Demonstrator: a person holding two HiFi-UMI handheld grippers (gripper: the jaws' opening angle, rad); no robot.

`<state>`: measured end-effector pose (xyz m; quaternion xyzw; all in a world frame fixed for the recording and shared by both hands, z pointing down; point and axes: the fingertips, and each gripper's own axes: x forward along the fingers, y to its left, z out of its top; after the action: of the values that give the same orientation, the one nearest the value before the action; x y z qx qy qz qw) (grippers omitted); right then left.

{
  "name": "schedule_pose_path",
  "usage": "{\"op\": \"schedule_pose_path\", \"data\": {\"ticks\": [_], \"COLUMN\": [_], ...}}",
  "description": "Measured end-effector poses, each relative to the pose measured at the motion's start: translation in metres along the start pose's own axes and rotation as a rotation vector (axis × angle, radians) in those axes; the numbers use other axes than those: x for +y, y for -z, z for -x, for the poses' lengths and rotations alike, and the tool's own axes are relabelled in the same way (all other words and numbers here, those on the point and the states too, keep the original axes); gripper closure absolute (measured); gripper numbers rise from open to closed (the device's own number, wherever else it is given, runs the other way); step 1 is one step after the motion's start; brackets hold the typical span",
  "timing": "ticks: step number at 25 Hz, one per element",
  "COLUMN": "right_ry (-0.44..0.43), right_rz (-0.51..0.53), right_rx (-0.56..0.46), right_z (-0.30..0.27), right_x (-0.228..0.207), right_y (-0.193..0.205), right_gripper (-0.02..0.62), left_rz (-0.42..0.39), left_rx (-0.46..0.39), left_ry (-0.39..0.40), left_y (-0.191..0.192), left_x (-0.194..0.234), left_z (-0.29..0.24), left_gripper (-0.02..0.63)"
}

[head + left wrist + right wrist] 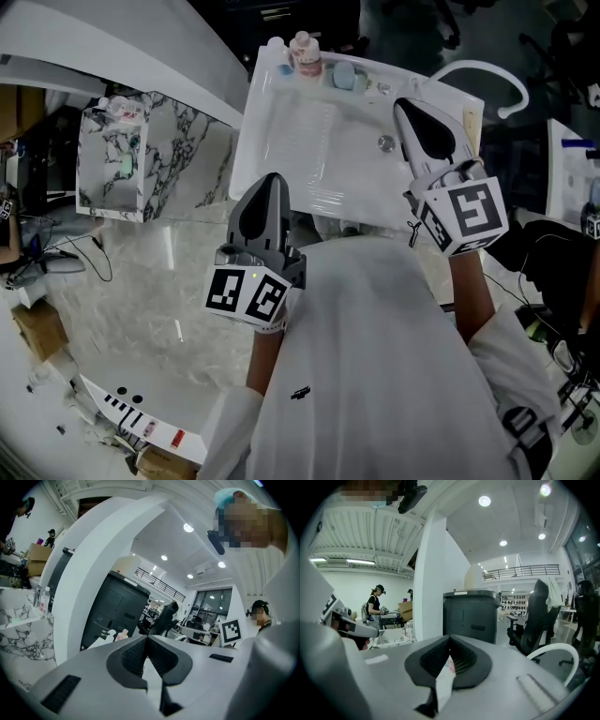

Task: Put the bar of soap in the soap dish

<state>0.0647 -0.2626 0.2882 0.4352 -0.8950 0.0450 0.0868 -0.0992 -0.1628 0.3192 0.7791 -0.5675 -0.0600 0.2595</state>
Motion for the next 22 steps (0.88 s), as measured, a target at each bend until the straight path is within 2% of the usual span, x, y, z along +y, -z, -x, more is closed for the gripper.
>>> {"op": "schedule_pose_path", "data": {"ticks": [5,14,22], "right_ry": [0.026,0.091,0.098], "right_rz": [0.009,-0.045,-0.080], "right_rx": [-0.014,-0.028,-0.040], "right_z": [0.027,0.070,0.079], "right_x": [-0.005,-0.017,-0.015], "right_y": [-0.003,0.008,0.016], "right_gripper": [0.583,0.583,0.583], "left_rz": [-0.018,-0.055,-0.073], "left_rx": [-0.013,-0.004,-0.003], "left_ry": [-0.005,-0.009,-0.007], "left_y": [-0.004,-0.002,-0.003], "left_x": [-0.003,-0.011,-0.015], "left_z": [-0.001,-0.004,-0.004], "left_gripper": [0.606,0.606,0.606]}}
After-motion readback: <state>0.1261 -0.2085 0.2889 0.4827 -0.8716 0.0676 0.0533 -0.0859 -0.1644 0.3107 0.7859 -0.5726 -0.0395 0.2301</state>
